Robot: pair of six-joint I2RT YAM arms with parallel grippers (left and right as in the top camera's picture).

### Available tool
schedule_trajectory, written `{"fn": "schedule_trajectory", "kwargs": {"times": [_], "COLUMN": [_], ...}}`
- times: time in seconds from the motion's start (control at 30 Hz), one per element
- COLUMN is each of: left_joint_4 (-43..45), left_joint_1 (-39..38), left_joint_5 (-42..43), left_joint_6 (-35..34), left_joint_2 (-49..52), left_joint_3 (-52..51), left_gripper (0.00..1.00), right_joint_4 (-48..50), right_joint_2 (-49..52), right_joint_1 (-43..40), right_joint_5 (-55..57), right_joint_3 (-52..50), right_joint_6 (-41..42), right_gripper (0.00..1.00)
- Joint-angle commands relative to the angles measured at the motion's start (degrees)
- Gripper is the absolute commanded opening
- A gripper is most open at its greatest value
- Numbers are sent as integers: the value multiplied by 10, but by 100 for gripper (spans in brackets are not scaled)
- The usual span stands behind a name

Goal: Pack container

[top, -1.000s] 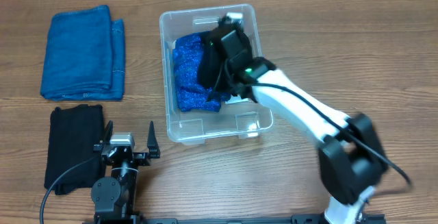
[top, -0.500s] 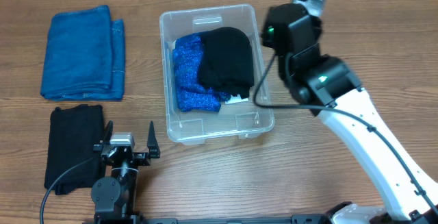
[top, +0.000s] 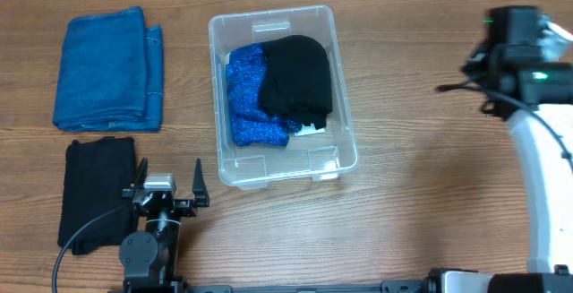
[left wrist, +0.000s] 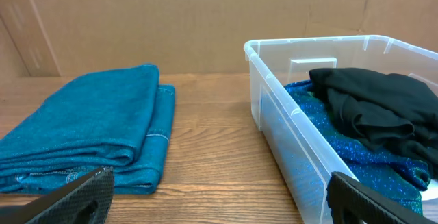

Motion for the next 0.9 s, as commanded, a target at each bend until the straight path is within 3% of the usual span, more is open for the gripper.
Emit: {"fn": "schedule_trajectory", "kwargs": {"times": [0.0,0.3,0.87], "left_joint_4": [0,0,0], "left_joint_1": [3,3,3], "left_joint_5": [0,0,0], "left_joint_6": [10,11,11], "left_joint_2": [-4,-4,-4], "left_joint_3": [-2,-2,-2], "left_gripper": [100,100,100], "right_joint_4": [11,29,35], "right_joint_2": [-17,-4,3], "right_joint_1": [-94,-231,-252], "right_joint_5": [-108,-183,-183], "right_joint_3": [4,-33,-43], "right_joint_6": [7,34,35], "right_gripper": [100,100,100]}}
